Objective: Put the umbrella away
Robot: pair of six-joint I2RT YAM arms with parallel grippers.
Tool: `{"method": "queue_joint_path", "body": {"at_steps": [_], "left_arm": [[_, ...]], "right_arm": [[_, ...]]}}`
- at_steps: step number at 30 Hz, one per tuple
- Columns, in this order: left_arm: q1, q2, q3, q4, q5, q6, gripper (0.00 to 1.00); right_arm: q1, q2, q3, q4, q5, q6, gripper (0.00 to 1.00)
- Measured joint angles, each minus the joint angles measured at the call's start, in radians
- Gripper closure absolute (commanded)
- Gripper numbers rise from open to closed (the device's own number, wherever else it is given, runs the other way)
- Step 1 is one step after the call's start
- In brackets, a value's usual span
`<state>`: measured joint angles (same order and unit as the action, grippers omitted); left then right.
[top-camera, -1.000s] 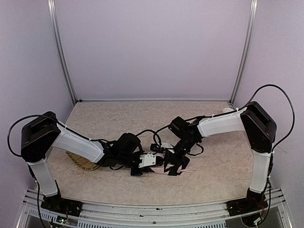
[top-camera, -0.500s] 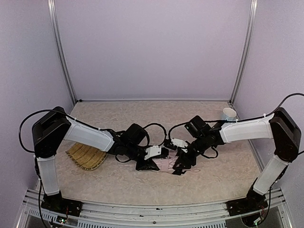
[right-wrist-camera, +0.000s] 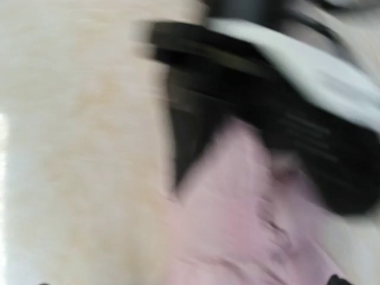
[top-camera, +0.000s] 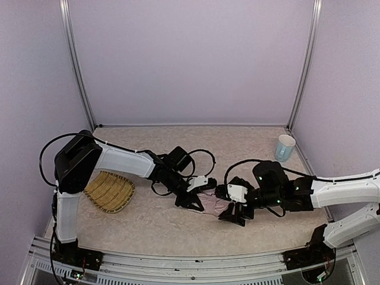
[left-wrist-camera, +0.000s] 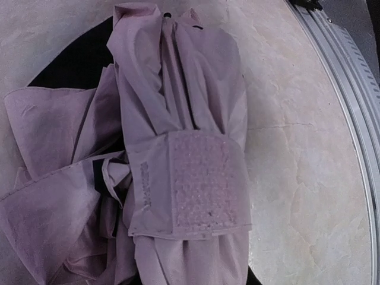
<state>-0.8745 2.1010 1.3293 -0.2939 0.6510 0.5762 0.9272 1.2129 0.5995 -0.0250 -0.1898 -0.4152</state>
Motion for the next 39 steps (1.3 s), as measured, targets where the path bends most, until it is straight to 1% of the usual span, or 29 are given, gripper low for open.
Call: {"method": "queue_joint_path", "body": {"at_steps": [3,7,8,9,11,12,14,16,17,18,21,22,23,25,26,27,28,29,30,32,34,35,37,39], "left_arm": [[0.01,0.026,0.045,-0.057,0.029,0.0,1.0],[0.021,0.044,0.071,-0.093,0.066,0.001,1.0],[0.022,0.046,0.074,-0.098,0.072,0.003,1.0],[0.023,0.049,0.077,-0.102,0.079,0.004,1.0],[0.024,0.053,0.082,-0.11,0.086,0.005,1.0],[0.025,0.056,0.084,-0.114,0.09,0.005,1.0],[0.029,0.061,0.09,-0.123,0.102,0.009,1.0],[0.032,0.064,0.092,-0.13,0.11,0.016,1.0],[0.034,0.066,0.093,-0.13,0.114,0.021,0.97],[0.035,0.067,0.093,-0.132,0.117,0.029,0.95],[0.042,0.067,0.089,-0.137,0.134,0.044,0.81],[0.045,0.066,0.088,-0.137,0.134,0.047,0.74],[0.048,0.063,0.082,-0.131,0.138,0.047,0.7],[0.052,0.053,0.06,-0.111,0.146,0.041,0.65],[0.056,0.046,0.047,-0.1,0.15,0.033,0.64],[0.059,0.04,0.035,-0.09,0.154,0.03,0.64],[0.062,0.031,0.017,-0.077,0.158,0.022,0.67],[0.064,0.025,0.007,-0.07,0.16,0.019,0.72],[0.064,0.02,0.0,-0.068,0.163,0.02,0.79],[0.065,0.019,0.001,-0.073,0.164,0.027,0.85],[0.07,0.029,0.018,-0.094,0.169,0.038,0.89],[0.074,0.04,0.032,-0.112,0.18,0.042,0.89],[0.082,0.06,0.058,-0.144,0.206,0.05,0.88],[0.09,0.073,0.071,-0.161,0.227,0.059,0.85]], "right_arm": [[0.075,0.026,-0.026,0.054,0.061,-0.067,0.04],[0.084,0.14,-0.018,0.086,0.156,-0.117,0.12],[0.084,0.17,-0.017,0.087,0.176,-0.126,0.15],[0.084,0.201,-0.015,0.087,0.198,-0.132,0.19],[0.085,0.259,-0.003,0.09,0.234,-0.142,0.33],[0.085,0.276,0.006,0.094,0.245,-0.146,0.39],[0.085,0.306,0.035,0.097,0.274,-0.137,0.45],[0.089,0.324,0.048,0.096,0.282,-0.121,0.57],[0.09,0.325,0.05,0.095,0.284,-0.113,0.63],[0.092,0.325,0.051,0.095,0.284,-0.105,0.67],[0.093,0.33,0.06,0.1,0.294,-0.097,0.74],[0.093,0.331,0.063,0.1,0.295,-0.092,0.75],[0.093,0.333,0.064,0.1,0.296,-0.092,0.75],[0.095,0.342,0.072,0.101,0.298,-0.095,0.73],[0.097,0.347,0.077,0.101,0.299,-0.1,0.7],[0.099,0.35,0.08,0.103,0.301,-0.102,0.63],[0.1,0.355,0.083,0.105,0.305,-0.108,0.55],[0.101,0.36,0.086,0.106,0.307,-0.112,0.5],[0.103,0.366,0.088,0.108,0.31,-0.112,0.46],[0.104,0.386,0.092,0.114,0.321,-0.121,0.43],[0.104,0.391,0.103,0.109,0.328,-0.121,0.43],[0.104,0.394,0.11,0.104,0.33,-0.123,0.45],[0.104,0.402,0.122,0.09,0.333,-0.124,0.54],[0.105,0.412,0.134,0.079,0.333,-0.126,0.64]]}}
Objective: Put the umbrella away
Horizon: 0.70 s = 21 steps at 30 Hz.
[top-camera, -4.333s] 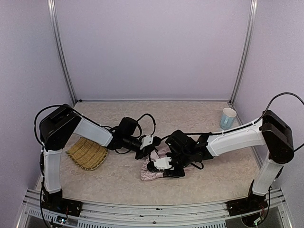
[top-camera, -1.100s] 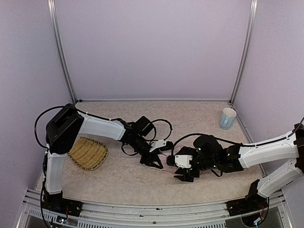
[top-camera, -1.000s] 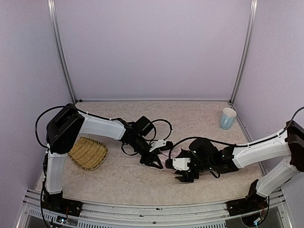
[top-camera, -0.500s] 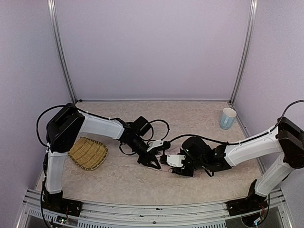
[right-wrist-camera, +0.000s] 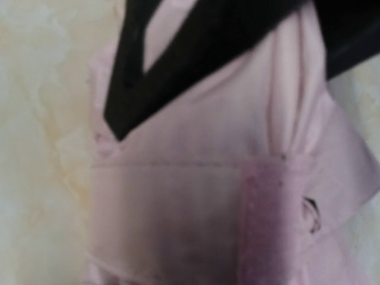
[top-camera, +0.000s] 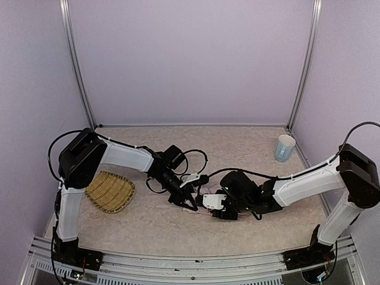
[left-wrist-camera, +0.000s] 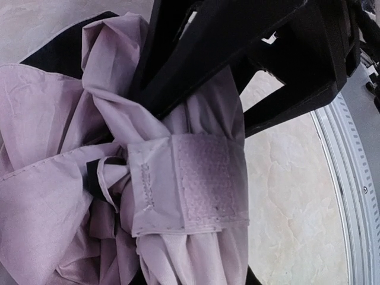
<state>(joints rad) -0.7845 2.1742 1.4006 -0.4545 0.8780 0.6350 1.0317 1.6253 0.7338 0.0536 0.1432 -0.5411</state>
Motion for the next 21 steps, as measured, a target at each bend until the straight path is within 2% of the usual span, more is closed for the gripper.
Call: {"method": "queue_joint_path", "body": {"at_steps": [3,4,5,6,10,14,18,21], "left_arm": [[0.004,0.001,-0.003,0.001,0.005,0.013,0.66],[0.005,-0.002,-0.01,0.01,0.005,0.016,0.41],[0.005,-0.006,-0.02,0.02,0.006,0.007,0.08],[0.006,-0.012,-0.031,0.035,0.008,-0.004,0.02],[0.01,-0.113,-0.174,0.184,0.016,-0.119,0.01],[0.043,-0.276,-0.411,0.434,-0.117,-0.237,0.01],[0.063,-0.475,-0.661,0.715,-0.259,-0.262,0.01],[0.026,-0.616,-0.821,0.933,-0.349,-0.232,0.01]], "right_arm": [[0.0,0.01,0.013,-0.014,-0.003,0.007,0.75],[0.0,0.01,0.017,-0.021,-0.006,0.012,0.77],[0.0,0.01,0.02,-0.026,-0.009,0.006,0.78],[0.0,0.012,0.023,-0.029,-0.013,0.001,0.79],[-0.002,0.015,0.028,-0.036,-0.029,-0.012,0.8],[-0.02,0.015,0.039,-0.057,-0.069,-0.011,0.81],[-0.054,0.022,0.072,-0.113,-0.148,-0.001,0.81],[-0.089,0.034,0.106,-0.164,-0.23,0.011,0.81]]}}
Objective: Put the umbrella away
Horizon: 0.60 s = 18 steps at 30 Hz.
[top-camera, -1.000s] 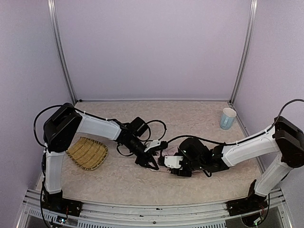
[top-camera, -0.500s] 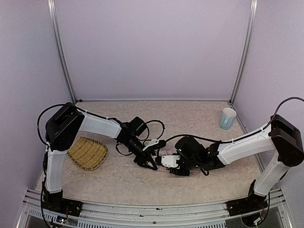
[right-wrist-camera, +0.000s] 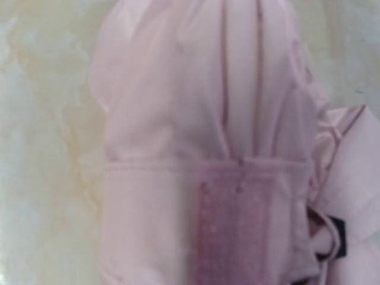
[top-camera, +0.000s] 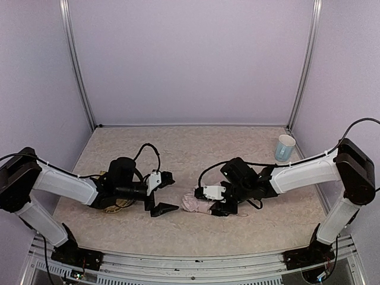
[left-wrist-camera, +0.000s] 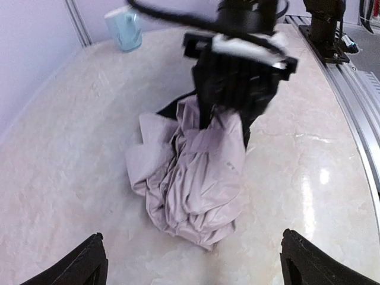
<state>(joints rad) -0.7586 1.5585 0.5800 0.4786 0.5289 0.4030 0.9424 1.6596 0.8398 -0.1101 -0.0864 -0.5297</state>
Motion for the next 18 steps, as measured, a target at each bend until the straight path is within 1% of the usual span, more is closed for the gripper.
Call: {"method": "queue_joint_path", "body": {"at_steps": [3,5,8,12,16,18], "left_arm": [[-0.077,-0.054,-0.06,0.1,-0.095,0.077,0.01],[-0.142,-0.044,-0.051,0.121,-0.169,0.15,0.01],[-0.206,0.008,-0.031,0.136,-0.255,0.239,0.01],[-0.224,0.104,0.006,0.134,-0.325,0.349,0.01],[-0.222,0.216,0.093,0.11,-0.362,0.43,0.01],[-0.217,0.268,0.148,0.084,-0.366,0.461,0.06]], "right_arm": [[-0.035,0.02,0.038,-0.053,-0.09,0.01,0.81],[-0.056,0.035,0.063,-0.085,-0.137,0.015,0.8],[-0.082,0.059,0.098,-0.13,-0.191,0.018,0.8],[-0.108,0.097,0.15,-0.182,-0.259,0.019,0.78],[-0.121,0.121,0.179,-0.201,-0.304,0.018,0.78],[-0.128,0.125,0.183,-0.207,-0.318,0.019,0.79]]}}
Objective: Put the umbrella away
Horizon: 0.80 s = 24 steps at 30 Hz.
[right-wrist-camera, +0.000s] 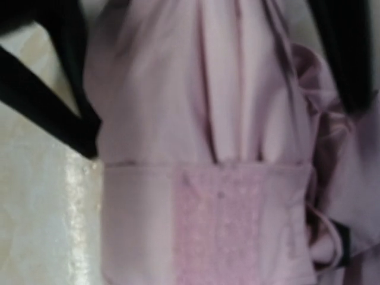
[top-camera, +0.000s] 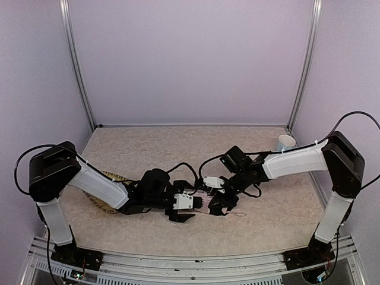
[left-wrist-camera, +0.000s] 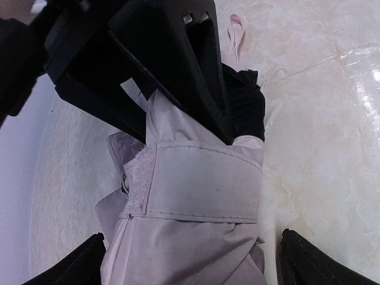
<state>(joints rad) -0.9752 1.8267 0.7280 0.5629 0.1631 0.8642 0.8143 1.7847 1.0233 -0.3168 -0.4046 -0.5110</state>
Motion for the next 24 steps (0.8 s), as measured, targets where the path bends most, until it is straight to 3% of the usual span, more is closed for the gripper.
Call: {"method": "queue_joint_path", "body": {"at_steps": [2,4,5,10,13,18,19,24], "left_arm": [[0.005,0.029,0.04,-0.046,0.006,0.018,0.2],[0.009,0.043,0.079,-0.115,0.024,0.026,0.54],[0.011,0.045,0.093,-0.147,0.033,0.024,0.66],[0.022,0.045,0.128,-0.235,0.066,-0.004,0.74],[0.023,0.045,0.132,-0.256,0.07,-0.02,0.97],[0.02,0.048,0.139,-0.276,0.07,-0.026,1.0],[0.019,0.051,0.139,-0.279,0.069,-0.026,1.0],[0.011,0.062,0.139,-0.28,0.063,-0.018,1.0]], "right_arm": [[-0.005,0.002,0.003,-0.003,-0.009,0.002,0.78],[-0.01,0.004,0.004,-0.003,-0.018,0.008,0.77],[-0.012,0.004,0.004,-0.003,-0.023,0.012,0.76],[-0.013,0.0,-0.004,0.023,-0.029,0.038,0.67],[-0.013,-0.003,-0.011,0.035,-0.021,0.064,0.49],[-0.011,-0.039,-0.032,0.03,0.019,0.126,0.17],[-0.011,-0.054,-0.039,0.027,0.03,0.139,0.03],[-0.013,-0.209,-0.082,0.027,0.055,0.191,0.0]]}}
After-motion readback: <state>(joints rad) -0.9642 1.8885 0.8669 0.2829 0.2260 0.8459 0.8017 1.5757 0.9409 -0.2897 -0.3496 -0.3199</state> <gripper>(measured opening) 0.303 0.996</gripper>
